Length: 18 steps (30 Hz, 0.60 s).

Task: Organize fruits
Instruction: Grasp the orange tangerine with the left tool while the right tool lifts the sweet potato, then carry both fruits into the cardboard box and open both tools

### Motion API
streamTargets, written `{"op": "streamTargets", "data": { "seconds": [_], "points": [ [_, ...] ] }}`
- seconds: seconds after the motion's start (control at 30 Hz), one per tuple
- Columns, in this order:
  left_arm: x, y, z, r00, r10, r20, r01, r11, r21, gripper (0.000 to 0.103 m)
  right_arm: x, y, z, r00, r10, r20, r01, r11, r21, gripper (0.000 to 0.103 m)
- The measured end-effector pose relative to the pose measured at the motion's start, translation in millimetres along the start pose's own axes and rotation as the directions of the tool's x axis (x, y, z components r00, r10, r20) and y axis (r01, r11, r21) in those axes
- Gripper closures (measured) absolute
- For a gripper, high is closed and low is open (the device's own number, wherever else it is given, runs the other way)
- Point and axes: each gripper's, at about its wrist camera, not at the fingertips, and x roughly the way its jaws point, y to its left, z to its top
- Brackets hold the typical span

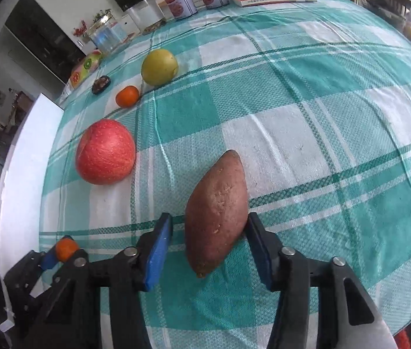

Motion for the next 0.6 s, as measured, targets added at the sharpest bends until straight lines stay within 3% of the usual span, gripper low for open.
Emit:
{"op": "streamTargets", "data": {
  "seconds": [0.1,0.2,0.27,0.33,0.4,0.47,0.53,0.6],
  "points": [
    [-8.6,5.1,1.0,0.999,0.052,0.007,-0.052,0.999,0.001,0.073,-2.4,-7.2,-4.2,1.000,0.030,0.003,-0.030,0.999,0.031,0.062],
    [-14.8,6.8,1.4,0.995,0.094,0.020,-0.094,0.995,0.015,0.073,-7.8,-25.7,-14.9,0.990,0.136,0.021,-0.138,0.981,0.140,0.062],
    [-17.4,7.2,2.1,0.994,0.104,0.028,-0.105,0.994,0.023,0.073,-11.0,-36.5,-22.9,0.974,0.225,0.038,-0.228,0.950,0.213,0.062],
    [-20.7,7.4,2.3,0.995,0.096,0.028,-0.096,0.995,0.021,0.073,-13.1,-44.7,-32.6,0.942,0.330,0.058,-0.332,0.898,0.288,0.062],
    [-26.9,11.3,2.1,0.999,0.044,0.017,-0.044,0.999,-0.005,0.073,-13.9,-49.3,-44.2,0.882,0.462,0.090,-0.460,0.805,0.374,0.062],
    [-37.1,20.3,0.8,0.997,-0.072,-0.008,0.072,0.995,-0.070,0.073,-16.6,-42.6,-53.1,0.805,0.579,0.128,-0.573,0.705,0.417,0.062],
    [-53.3,37.2,-2.2,0.973,-0.231,-0.025,0.223,0.960,-0.172,0.073,-23.7,-22.2,-55.3,0.733,0.664,0.145,-0.654,0.630,0.419,0.062],
    [-79.2,57.3,-4.6,0.945,-0.326,0.001,0.316,0.917,-0.242,0.073,-33.1,10.1,-50.9,0.661,0.737,0.139,-0.720,0.571,0.395,0.062]
  ]
}}
